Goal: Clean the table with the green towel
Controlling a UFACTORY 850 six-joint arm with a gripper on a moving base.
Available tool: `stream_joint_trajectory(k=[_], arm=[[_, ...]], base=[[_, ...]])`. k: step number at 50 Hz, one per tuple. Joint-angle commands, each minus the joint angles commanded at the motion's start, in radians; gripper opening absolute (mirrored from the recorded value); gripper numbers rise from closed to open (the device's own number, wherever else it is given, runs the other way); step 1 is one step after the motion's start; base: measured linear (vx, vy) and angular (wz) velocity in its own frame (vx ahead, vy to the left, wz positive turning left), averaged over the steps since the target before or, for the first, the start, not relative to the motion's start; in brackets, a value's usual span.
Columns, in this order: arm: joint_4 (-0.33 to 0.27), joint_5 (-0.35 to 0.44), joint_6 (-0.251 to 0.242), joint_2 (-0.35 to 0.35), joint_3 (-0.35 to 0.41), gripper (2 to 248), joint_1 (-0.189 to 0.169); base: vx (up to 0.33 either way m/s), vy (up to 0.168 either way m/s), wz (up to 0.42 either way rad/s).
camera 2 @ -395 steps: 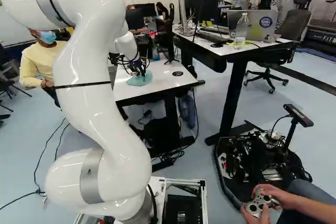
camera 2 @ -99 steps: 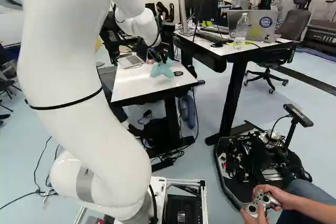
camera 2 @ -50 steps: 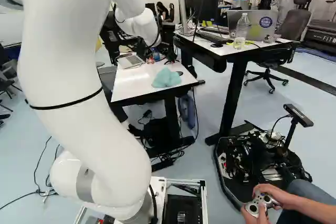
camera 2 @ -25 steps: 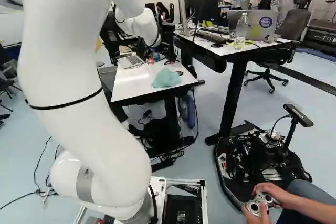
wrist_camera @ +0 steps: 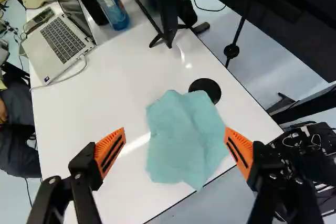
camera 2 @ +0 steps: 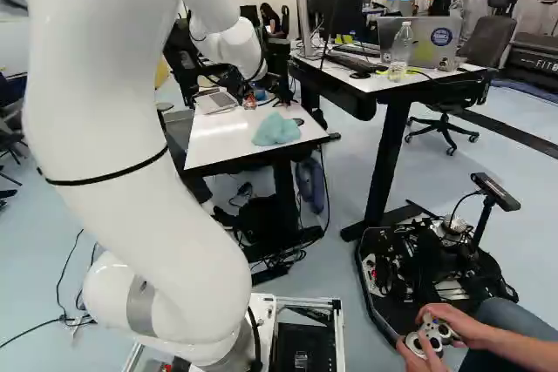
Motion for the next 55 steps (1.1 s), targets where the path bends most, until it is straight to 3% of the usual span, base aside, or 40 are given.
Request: stream_joint_trajectory(k=[28, 55], arm=[[-0.021, 0.146, 0.0, 0.062, 0.135, 247, 0.006], [-0.054, 0.373, 0.0, 0.158, 0.345, 247, 0.014]], base=[[0.0, 0.0, 0.0], [0.0, 0.0, 0.0]])
